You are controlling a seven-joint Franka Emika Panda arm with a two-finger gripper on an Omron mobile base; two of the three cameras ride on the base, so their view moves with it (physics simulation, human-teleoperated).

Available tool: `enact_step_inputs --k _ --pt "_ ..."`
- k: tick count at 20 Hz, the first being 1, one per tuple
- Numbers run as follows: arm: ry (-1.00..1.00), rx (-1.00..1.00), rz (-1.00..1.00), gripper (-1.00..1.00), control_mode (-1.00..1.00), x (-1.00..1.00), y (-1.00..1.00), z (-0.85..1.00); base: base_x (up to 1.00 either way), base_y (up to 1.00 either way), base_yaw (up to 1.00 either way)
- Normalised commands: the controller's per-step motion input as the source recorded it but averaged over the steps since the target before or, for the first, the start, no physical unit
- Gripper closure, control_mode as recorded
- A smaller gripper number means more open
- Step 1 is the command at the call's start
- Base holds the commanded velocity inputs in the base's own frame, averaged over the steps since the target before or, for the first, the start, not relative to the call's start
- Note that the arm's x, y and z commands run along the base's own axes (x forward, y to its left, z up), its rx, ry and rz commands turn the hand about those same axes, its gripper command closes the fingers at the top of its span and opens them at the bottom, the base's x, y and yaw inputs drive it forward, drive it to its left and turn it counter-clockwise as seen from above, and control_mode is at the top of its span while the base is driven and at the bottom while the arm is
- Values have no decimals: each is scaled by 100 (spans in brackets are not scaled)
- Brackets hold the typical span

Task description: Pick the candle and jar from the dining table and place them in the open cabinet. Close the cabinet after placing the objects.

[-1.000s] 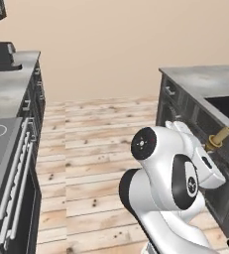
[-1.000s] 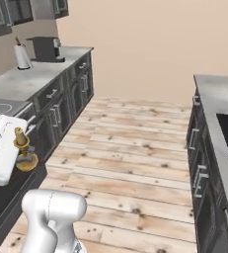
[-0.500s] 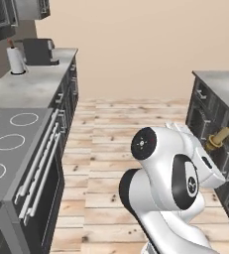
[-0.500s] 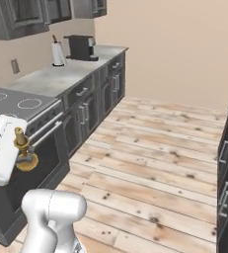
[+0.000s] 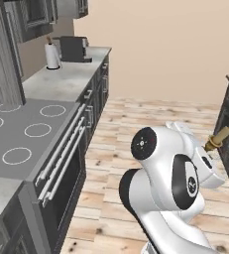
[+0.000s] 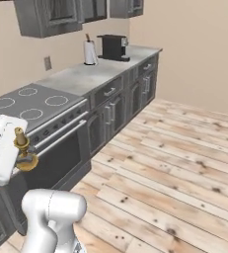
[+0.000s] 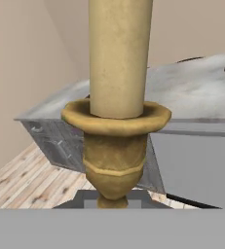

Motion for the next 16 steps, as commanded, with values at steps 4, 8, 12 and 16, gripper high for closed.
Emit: enact_step_inputs --k 4,8,12,16 --pt "0 0 0 100 100 0 0 0 0 0 33" --pt "0 0 0 100 100 0 0 0 0 0 32" --pt "0 0 0 100 100 0 0 0 0 0 31" --pt "0 0 0 100 100 0 0 0 0 0 30"
